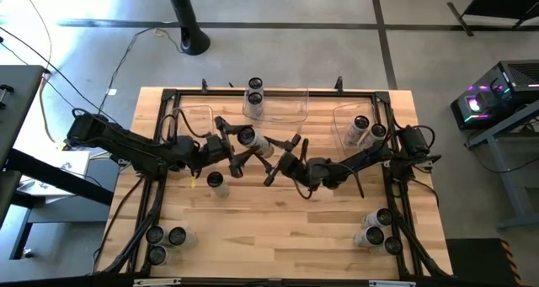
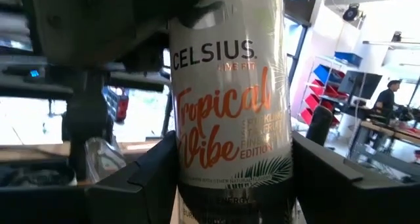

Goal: Sort soda cans
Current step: Put the white/yellow soda can into the left transparent bin

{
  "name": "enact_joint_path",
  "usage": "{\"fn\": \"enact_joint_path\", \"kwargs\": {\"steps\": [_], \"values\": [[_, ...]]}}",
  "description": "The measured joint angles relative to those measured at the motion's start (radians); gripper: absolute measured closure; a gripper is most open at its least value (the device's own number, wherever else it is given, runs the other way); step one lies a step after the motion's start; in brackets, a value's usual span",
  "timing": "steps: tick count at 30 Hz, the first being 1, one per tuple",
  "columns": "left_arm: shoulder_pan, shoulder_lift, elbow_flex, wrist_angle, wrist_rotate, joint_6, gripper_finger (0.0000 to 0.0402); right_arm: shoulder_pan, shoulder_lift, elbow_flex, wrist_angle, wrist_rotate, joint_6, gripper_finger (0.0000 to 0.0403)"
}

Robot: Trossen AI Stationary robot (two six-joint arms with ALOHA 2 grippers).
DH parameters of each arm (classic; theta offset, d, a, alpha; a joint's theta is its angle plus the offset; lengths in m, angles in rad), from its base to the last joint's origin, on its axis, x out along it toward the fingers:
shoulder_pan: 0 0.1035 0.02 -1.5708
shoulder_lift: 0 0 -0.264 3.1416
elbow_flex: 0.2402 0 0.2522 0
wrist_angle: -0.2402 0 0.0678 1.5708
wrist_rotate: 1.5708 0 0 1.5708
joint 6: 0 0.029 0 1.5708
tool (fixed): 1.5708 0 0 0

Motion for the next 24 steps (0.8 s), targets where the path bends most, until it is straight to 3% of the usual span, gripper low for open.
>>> {"fn": "enact_joint_path", "kwargs": {"steps": [16, 24], "values": [[-0.006, -0.159, 0.003, -0.322, -0.077, -0.136, 0.0099, -0.006, 0.002, -0.003, -0.059, 0.105, 0.030, 0.0174], [0.018, -0.166, 0.004, -0.363, -0.084, -0.248, 0.0099, -0.013, 0.003, -0.004, -0.059, 0.095, 0.022, 0.0174]]}}
